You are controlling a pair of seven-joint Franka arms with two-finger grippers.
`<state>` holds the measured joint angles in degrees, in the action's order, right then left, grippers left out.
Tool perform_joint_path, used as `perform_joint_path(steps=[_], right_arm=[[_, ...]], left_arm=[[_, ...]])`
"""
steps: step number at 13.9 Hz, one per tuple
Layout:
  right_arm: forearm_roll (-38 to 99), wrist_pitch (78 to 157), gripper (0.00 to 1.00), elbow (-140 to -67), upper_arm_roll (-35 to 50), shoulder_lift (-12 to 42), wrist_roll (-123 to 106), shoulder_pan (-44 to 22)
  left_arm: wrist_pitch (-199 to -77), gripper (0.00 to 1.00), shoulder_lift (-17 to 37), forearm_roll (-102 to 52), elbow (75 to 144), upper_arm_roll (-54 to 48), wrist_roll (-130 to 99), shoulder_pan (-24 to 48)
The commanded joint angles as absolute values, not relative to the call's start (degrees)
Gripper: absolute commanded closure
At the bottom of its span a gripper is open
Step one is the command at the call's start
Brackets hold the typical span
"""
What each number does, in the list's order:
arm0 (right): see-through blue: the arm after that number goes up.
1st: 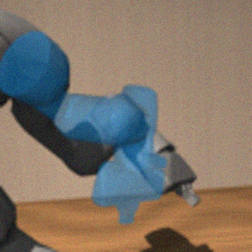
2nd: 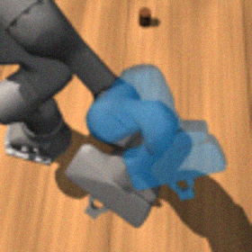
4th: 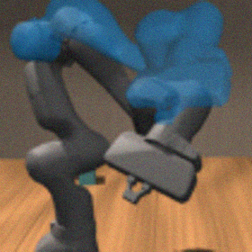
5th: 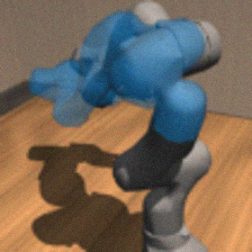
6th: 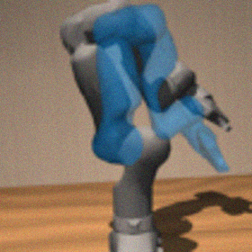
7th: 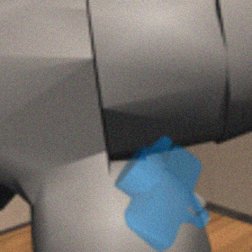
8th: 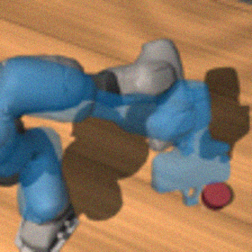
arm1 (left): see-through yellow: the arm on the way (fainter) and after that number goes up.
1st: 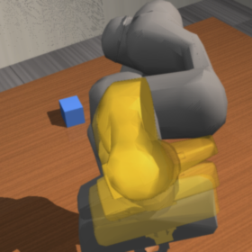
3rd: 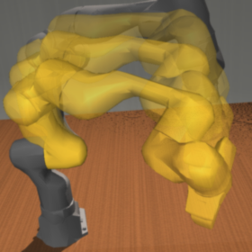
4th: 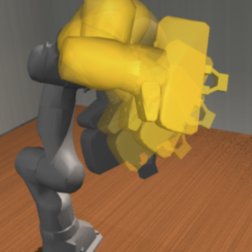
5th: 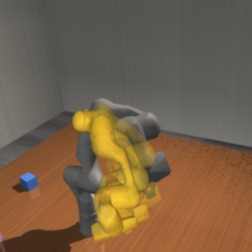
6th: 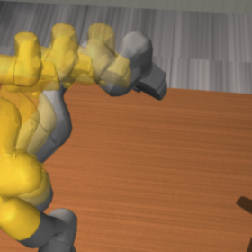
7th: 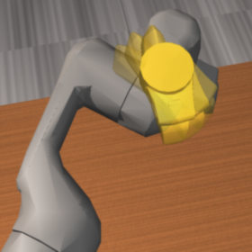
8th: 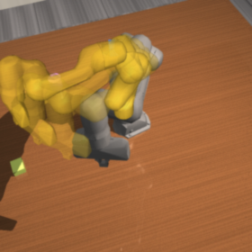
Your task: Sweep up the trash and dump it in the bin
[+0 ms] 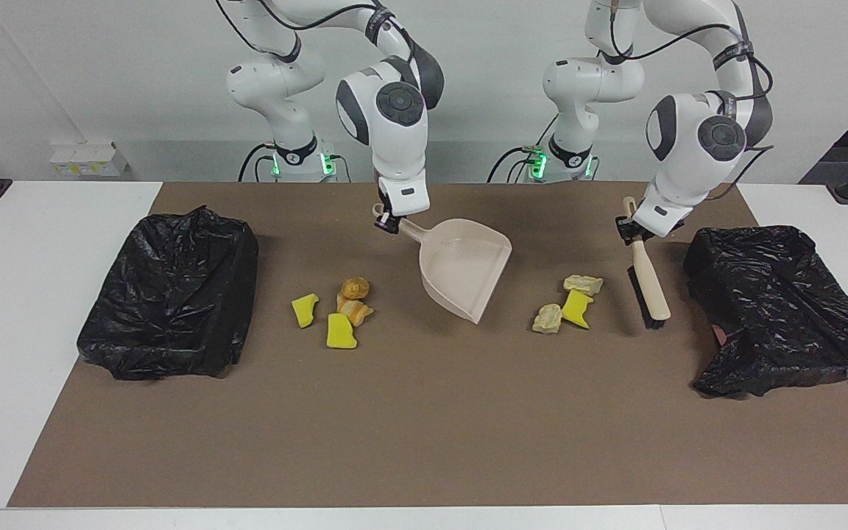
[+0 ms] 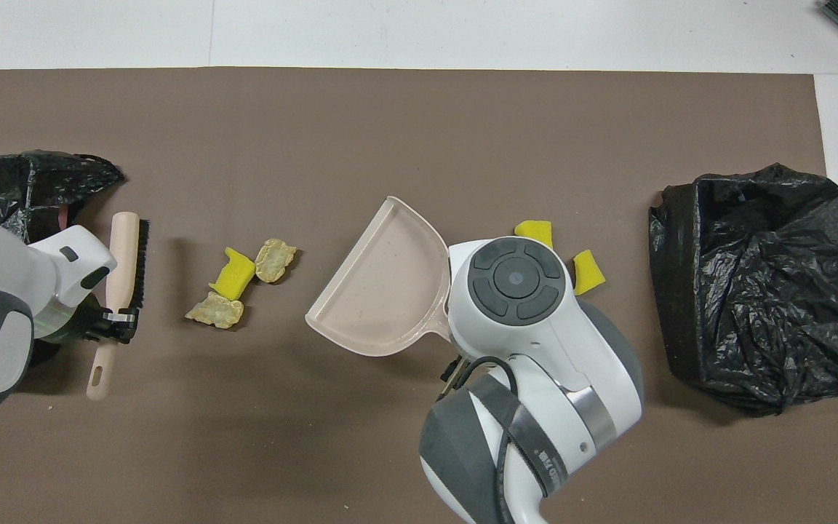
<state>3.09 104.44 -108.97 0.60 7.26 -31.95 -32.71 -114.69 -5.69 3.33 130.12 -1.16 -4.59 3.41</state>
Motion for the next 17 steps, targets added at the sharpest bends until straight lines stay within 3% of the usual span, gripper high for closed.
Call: perform_joint_path(steps=[1, 6, 13, 17], right_arm=[[2.0, 105.8, 1.00, -110.2, 1.1, 7.6, -40.5, -32.5], [-0.1, 110.9, 1.00, -110.2, 1.1, 12.4, -38.2, -34.4], [1.1, 111.1, 1.00, -111.4, 1.2, 13.0, -33.0, -36.1], [1.1, 111.1, 1.00, -111.4, 1.2, 13.0, -31.3, -36.2]], left_arm=[[-121.0, 1.00, -3.4, 2.8, 132.6, -1.1, -0.7, 5.3], [-122.3, 1.00, -2.1, 2.3, 132.6, -1.2, 2.1, 11.0], [-121.6, 1.00, -2.8, -1.4, 133.2, -1.4, 5.5, 18.4], [-119.2, 1.00, -4.0, -3.5, 133.2, -1.3, 5.9, 26.2]])
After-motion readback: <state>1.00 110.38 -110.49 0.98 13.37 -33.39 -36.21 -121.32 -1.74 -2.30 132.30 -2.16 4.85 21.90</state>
